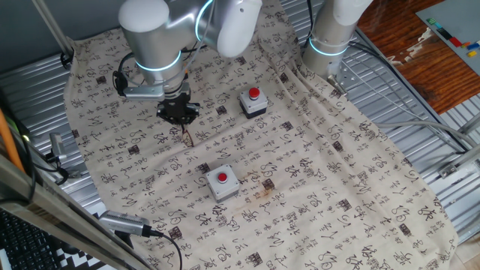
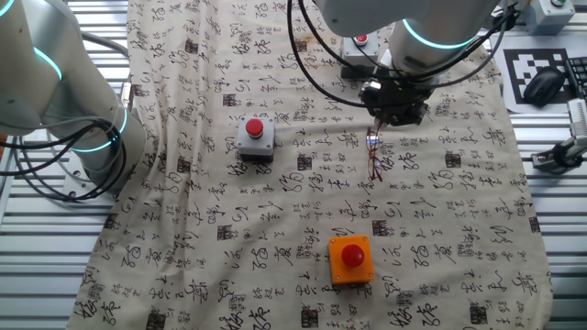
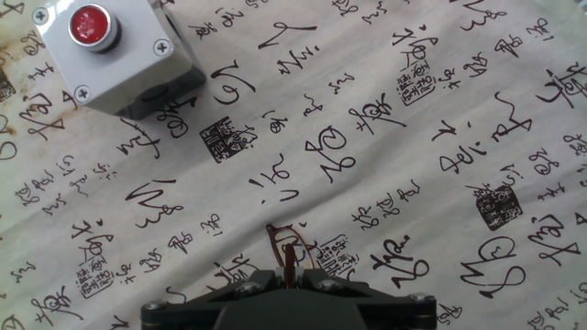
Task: Unfold the leg of the glasses (with one hand)
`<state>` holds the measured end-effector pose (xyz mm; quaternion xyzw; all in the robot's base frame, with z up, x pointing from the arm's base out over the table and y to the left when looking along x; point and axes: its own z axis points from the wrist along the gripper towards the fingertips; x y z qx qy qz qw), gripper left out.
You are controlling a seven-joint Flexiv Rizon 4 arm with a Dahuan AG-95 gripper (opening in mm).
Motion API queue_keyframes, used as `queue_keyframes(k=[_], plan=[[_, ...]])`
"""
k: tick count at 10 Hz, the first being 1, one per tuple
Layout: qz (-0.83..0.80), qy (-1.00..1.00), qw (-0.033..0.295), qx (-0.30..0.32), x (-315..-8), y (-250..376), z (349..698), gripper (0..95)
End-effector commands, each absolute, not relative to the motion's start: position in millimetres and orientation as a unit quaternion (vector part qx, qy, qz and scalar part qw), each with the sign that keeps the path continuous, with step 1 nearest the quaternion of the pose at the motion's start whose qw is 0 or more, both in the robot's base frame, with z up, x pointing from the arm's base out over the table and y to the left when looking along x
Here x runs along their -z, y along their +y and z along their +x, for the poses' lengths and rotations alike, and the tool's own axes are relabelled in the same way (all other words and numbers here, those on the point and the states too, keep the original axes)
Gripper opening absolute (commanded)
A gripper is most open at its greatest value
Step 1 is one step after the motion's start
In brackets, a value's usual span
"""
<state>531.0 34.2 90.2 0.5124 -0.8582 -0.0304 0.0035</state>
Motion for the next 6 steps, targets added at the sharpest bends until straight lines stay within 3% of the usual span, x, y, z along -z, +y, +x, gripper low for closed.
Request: queue_keyframes(k=[1,6], plan=[[0.513,-0.858,0.003,0.031,-90.4,34.1,531.1,0.0],[0.512,-0.858,0.002,0.033,-93.7,34.0,530.2,0.0]])
